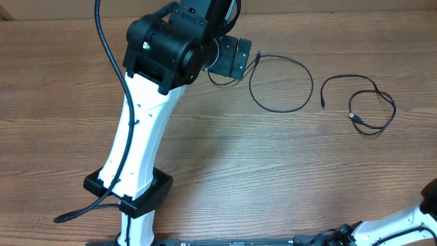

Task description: Untangle cables

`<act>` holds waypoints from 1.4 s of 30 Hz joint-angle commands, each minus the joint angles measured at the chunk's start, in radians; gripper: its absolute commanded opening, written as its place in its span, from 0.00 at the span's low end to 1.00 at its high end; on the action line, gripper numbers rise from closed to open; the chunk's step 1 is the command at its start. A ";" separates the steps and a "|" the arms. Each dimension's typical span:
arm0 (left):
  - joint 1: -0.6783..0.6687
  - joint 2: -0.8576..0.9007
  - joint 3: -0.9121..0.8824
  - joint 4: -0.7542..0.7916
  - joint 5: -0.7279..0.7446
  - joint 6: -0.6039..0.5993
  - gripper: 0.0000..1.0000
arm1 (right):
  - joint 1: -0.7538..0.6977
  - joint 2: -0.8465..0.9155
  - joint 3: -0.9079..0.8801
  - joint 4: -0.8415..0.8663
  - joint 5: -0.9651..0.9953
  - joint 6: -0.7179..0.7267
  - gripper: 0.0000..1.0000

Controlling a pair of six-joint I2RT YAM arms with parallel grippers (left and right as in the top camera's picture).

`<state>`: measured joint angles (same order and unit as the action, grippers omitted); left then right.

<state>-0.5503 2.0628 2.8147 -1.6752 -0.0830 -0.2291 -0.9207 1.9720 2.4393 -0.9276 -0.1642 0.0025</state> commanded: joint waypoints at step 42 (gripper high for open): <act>-0.006 0.002 0.000 -0.006 0.006 -0.003 1.00 | 0.140 0.106 -0.826 0.318 0.335 0.102 1.00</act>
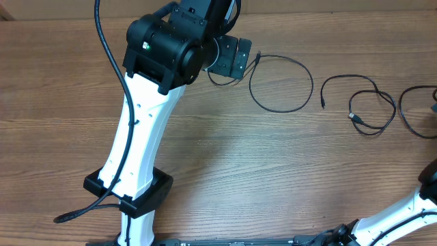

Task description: Untangle cables

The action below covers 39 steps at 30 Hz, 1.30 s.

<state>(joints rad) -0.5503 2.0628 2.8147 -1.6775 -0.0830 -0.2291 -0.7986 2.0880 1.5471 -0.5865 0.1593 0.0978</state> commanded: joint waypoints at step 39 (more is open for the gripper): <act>-0.008 0.003 0.000 -0.012 0.032 0.002 0.99 | 0.264 -1.090 0.154 -0.532 -0.213 -0.046 1.00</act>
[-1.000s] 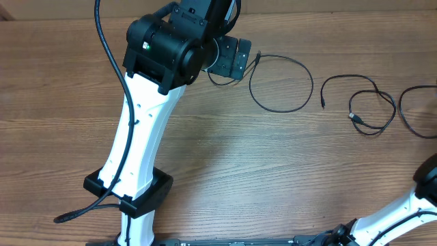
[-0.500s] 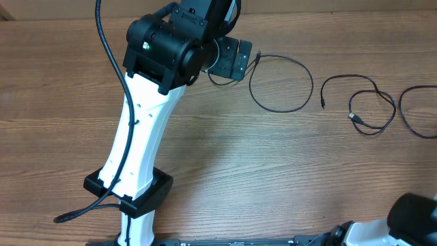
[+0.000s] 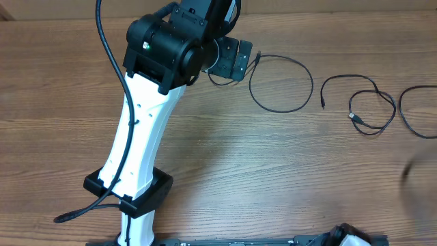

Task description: Untangle cables

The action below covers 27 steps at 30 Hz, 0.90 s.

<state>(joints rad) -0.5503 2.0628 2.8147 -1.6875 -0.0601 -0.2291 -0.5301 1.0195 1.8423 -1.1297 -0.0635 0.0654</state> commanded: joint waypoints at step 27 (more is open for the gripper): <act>-0.010 0.003 0.000 -0.002 0.009 0.013 1.00 | -0.004 0.722 -0.777 0.587 0.043 0.223 1.00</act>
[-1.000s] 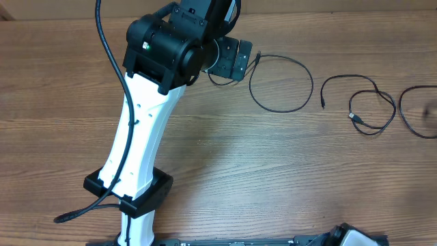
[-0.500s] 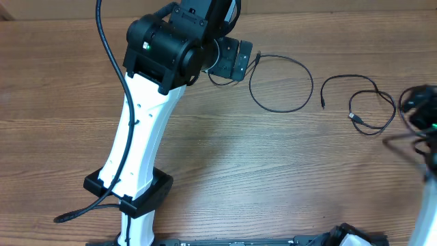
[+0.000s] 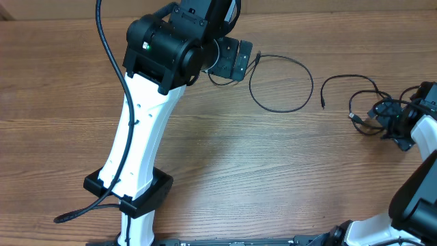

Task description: Untangle cables

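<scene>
A thin black cable (image 3: 311, 80) lies in a round loop at the table's middle back. Its end runs into my left gripper (image 3: 251, 59), which looks shut on it; a short tail (image 3: 220, 82) shows below the gripper. A second black cable (image 3: 341, 78) curls to the right, with a plug end (image 3: 322, 105) and a small loop (image 3: 362, 127). My right gripper (image 3: 384, 121) reaches in from the right edge and sits on that loop's right side. Its fingers are spread and it looks open. The loop's far side is hidden under it.
The left arm's white link (image 3: 140, 137) and black base bracket (image 3: 130, 188) cross the left half of the wooden table (image 3: 273, 178). Its thick black supply cable (image 3: 108, 48) hangs over the left side. The right arm's white link (image 3: 423, 178) fills the lower right corner.
The right arm, almost out of view before, now reaches in from the right onto the second cable's loop. It covers the third cable loop at the right edge. The left arm is unchanged.
At first two cables lay on the table, with the right arm low in the corner. A third loop then lay at the right edge. The arm was then nearly out of view. Now its gripper is at the middle cable. The left gripper stayed put.
</scene>
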`<act>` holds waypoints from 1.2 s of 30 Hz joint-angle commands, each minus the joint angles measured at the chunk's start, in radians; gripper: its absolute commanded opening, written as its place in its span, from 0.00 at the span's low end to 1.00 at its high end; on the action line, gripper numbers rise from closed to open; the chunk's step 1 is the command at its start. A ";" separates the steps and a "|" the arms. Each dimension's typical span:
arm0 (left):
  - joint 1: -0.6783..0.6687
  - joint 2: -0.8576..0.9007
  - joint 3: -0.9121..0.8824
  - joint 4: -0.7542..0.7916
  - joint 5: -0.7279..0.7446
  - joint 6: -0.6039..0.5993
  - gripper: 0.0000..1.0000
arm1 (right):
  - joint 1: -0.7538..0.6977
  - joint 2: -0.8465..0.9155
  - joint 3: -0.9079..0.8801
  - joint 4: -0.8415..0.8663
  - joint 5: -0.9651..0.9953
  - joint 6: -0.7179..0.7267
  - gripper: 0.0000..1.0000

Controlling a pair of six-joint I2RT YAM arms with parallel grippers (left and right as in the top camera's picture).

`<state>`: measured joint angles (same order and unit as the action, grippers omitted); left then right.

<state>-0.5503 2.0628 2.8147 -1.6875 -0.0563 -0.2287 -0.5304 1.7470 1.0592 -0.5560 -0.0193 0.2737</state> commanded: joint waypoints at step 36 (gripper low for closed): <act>-0.010 0.003 0.000 -0.002 0.005 0.012 1.00 | 0.008 -0.124 0.780 -0.114 -0.140 -0.041 0.04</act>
<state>-0.5507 2.0628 2.8147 -1.6875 -0.0566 -0.2287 -0.5293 1.6596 1.7382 -0.6773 -0.1528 0.2607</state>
